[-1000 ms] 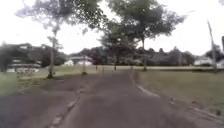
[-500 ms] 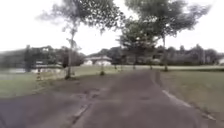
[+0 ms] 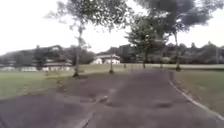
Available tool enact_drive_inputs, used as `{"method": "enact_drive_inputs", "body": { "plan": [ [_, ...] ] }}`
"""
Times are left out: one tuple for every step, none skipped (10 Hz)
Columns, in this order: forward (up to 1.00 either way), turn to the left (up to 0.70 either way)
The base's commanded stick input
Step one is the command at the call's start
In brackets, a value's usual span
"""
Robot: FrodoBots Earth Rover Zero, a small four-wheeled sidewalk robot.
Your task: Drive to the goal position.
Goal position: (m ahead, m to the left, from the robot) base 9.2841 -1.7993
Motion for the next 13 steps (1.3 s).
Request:
{"method": "enact_drive_inputs", "body": {
  "plan": [
    [0.70,0.00],
    [0.70,0.00],
    [0.70,0.00],
    [0.70,0.00],
    [0.70,0.00],
    [0.70,-0.14],
    [0.70,-0.30],
    [0.70,-0.35],
    [0.70,-0.16],
    [0.70,0.00],
    [0.70,0.00],
    [0.70,0.00],
    [0.70,-0.12]
  ]
}}
